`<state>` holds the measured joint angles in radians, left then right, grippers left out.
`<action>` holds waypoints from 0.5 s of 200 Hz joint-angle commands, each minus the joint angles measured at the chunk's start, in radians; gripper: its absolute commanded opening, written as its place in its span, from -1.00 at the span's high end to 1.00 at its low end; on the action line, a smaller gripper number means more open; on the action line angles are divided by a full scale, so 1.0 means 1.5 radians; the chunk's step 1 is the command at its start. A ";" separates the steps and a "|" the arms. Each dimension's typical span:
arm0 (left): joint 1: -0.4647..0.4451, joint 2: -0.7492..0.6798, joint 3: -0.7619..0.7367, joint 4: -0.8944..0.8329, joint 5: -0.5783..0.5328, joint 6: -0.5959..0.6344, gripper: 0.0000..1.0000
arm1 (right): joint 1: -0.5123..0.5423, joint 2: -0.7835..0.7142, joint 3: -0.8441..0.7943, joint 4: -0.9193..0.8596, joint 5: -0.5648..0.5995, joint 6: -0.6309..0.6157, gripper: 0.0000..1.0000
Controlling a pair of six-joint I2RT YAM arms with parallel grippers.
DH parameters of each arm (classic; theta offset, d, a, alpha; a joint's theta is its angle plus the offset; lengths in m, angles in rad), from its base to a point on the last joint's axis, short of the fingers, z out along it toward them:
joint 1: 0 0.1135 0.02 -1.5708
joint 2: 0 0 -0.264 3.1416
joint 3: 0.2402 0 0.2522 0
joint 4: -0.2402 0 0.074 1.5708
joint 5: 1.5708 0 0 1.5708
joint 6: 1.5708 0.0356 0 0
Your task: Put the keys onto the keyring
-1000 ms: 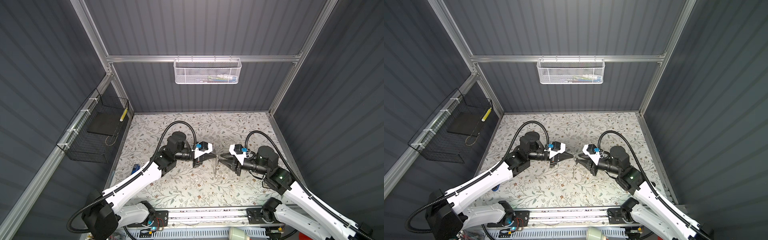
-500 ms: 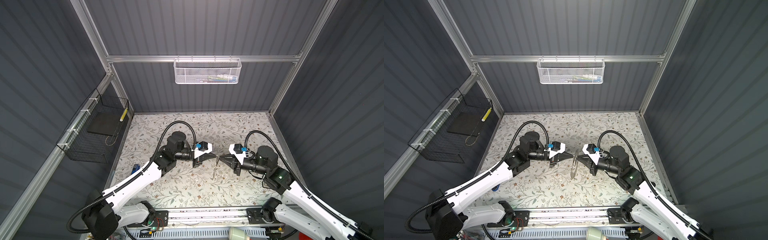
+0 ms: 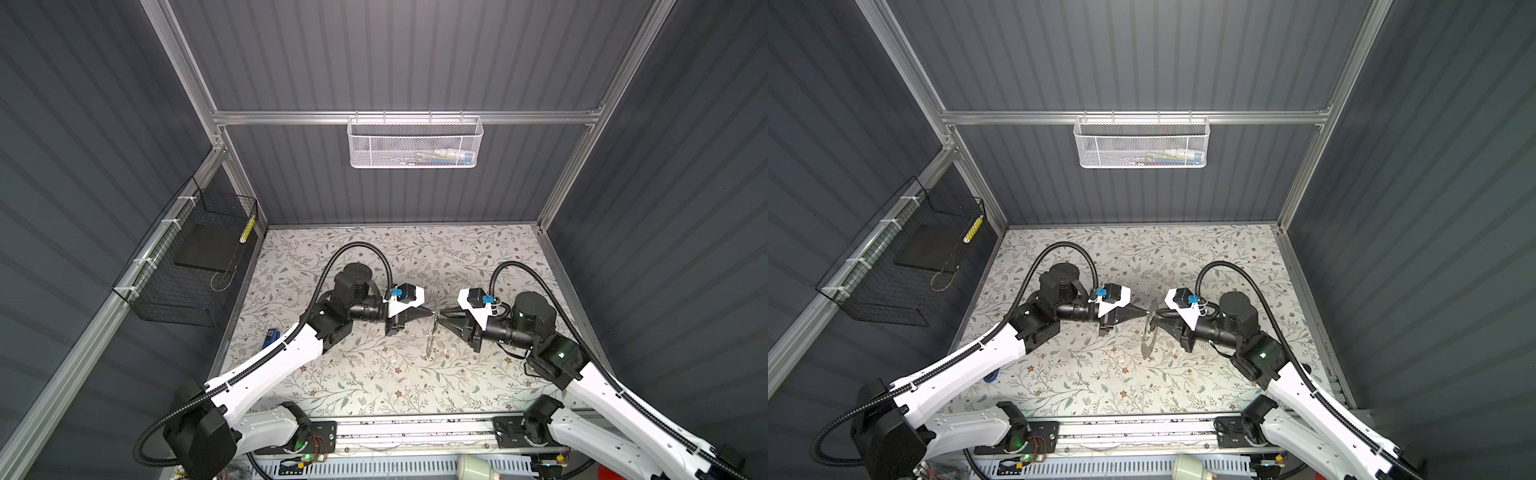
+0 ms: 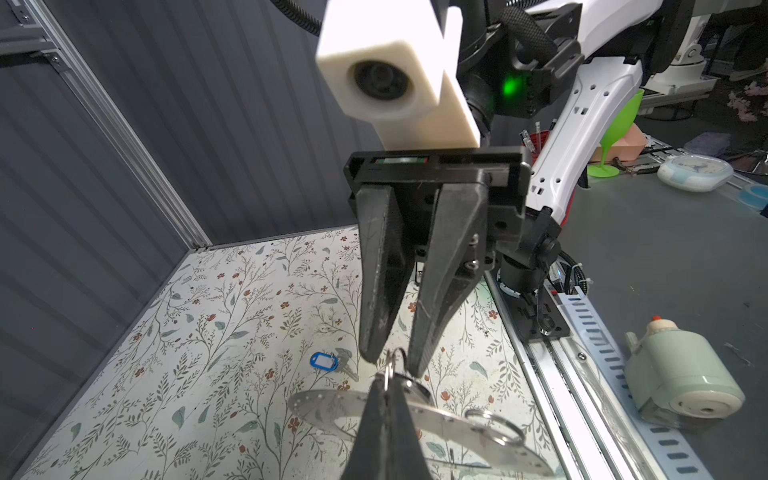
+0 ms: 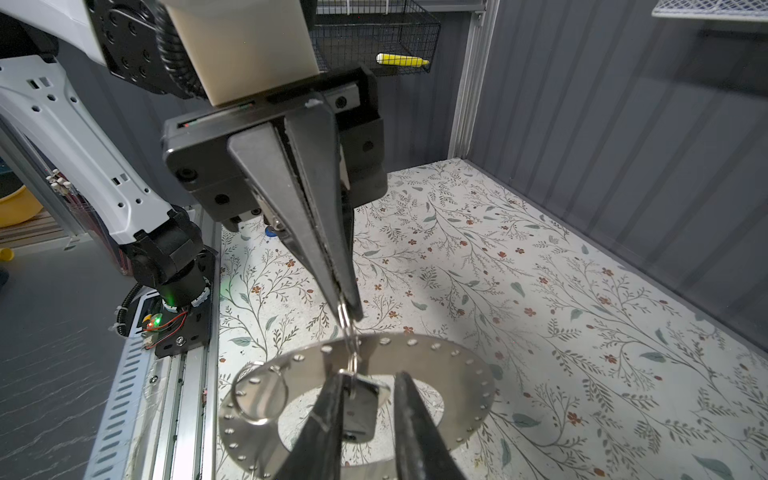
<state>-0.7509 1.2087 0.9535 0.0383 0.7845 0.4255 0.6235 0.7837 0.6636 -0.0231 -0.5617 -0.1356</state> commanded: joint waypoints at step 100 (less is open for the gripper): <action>0.003 0.002 0.008 -0.020 0.018 0.022 1.00 | -0.001 0.009 0.013 -0.004 -0.034 0.004 0.85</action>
<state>-0.7509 1.2091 0.9535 0.0189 0.7872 0.4404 0.6235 0.8036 0.6640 -0.0277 -0.5983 -0.1326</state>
